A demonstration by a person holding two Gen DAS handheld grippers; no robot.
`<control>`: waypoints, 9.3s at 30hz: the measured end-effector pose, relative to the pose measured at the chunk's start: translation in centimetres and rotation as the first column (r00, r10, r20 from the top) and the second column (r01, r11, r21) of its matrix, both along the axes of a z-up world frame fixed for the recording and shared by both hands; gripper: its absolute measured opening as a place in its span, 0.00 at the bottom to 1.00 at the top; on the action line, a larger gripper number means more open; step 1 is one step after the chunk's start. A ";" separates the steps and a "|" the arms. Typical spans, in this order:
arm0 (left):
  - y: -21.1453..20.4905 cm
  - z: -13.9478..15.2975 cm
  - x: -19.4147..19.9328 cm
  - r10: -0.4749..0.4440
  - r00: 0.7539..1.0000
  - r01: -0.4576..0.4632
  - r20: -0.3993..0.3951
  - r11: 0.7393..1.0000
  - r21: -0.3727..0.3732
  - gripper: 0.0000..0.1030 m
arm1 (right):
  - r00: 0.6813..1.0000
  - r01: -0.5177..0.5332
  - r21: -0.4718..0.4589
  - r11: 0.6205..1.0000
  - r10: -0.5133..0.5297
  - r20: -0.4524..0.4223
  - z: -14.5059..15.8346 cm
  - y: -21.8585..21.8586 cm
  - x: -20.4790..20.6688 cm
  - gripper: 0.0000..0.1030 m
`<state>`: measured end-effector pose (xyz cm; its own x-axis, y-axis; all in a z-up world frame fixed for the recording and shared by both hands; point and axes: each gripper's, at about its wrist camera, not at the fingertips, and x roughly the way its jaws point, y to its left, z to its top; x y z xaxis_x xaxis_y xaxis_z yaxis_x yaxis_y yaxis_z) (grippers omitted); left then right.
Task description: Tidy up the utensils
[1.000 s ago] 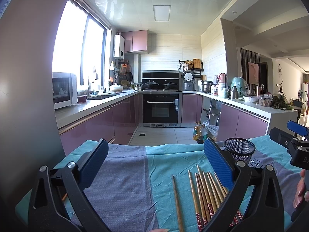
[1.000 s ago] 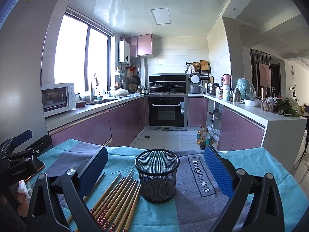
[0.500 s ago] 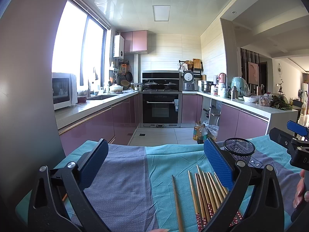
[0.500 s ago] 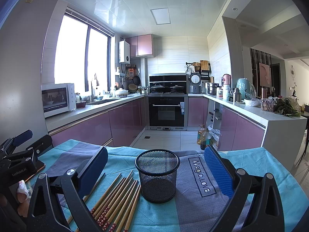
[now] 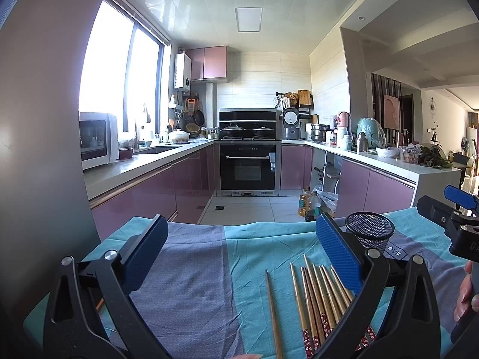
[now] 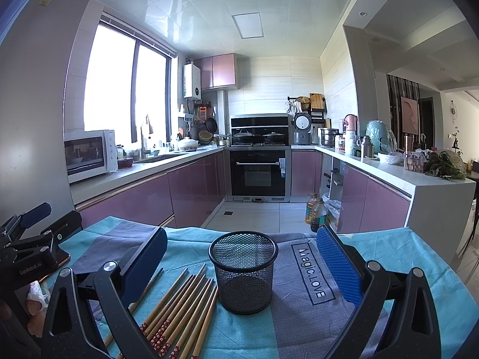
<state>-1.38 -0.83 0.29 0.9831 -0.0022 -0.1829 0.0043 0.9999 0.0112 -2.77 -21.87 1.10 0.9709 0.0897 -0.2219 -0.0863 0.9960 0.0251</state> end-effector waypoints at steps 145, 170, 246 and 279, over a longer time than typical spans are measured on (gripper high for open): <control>-5.8 -2.5 12.2 -0.382 0.839 0.400 -0.388 0.916 -0.038 0.41 | 0.834 -0.398 0.136 0.907 0.420 -0.359 0.4 -0.6 8.0 0.37; -5.2 -12.6 12.6 -0.327 0.687 0.389 -0.649 0.920 -0.052 0.36 | 0.716 -0.285 0.141 0.948 0.308 -0.626 -10.1 3.4 8.1 0.36; -4.8 3.5 9.5 -0.618 0.724 0.541 -0.306 0.785 -0.302 0.07 | 0.878 -0.324 0.281 0.904 0.398 -0.268 2.3 -3.1 6.2 0.06; -13.6 2.9 15.6 -0.577 0.660 0.589 -0.482 0.795 -0.145 0.07 | 0.853 -0.236 0.172 0.956 0.289 -0.436 2.2 -4.3 14.2 0.06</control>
<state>14.18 -14.44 3.17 0.5621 -0.5341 -0.6315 0.5972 0.7903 -0.1369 11.42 -26.19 3.28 0.7031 0.3756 -0.6038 -0.2969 0.9266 0.2307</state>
